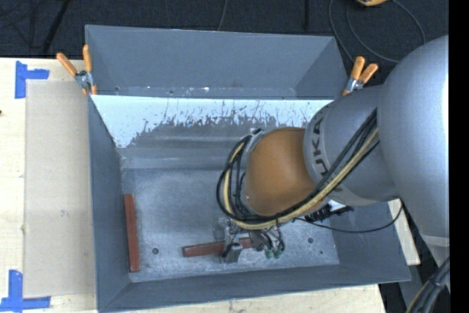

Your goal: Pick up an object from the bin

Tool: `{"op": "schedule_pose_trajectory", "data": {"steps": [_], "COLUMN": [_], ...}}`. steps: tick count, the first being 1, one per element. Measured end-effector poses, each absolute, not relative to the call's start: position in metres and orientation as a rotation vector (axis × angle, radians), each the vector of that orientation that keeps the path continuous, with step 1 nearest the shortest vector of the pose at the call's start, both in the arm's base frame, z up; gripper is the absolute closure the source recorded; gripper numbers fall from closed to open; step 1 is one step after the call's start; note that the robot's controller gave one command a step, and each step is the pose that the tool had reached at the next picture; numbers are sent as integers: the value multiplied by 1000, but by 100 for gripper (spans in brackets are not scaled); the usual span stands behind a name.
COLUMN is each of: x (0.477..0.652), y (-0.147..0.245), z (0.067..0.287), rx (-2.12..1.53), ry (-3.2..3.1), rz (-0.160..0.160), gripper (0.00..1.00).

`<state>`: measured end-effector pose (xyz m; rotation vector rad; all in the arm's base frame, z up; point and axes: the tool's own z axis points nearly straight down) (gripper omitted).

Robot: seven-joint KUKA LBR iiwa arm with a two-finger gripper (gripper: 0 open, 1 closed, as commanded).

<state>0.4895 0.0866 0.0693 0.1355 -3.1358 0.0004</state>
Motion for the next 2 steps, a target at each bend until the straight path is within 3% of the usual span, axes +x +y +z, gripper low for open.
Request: {"op": "schedule_pose_trajectory", "data": {"steps": [1,2], "x": [499,499], "y": [73,72], "z": [186,186], "rx": [-9,-11], "ry": [-3141,-3141], "rz": [0,0], "gripper": [100,100]}}
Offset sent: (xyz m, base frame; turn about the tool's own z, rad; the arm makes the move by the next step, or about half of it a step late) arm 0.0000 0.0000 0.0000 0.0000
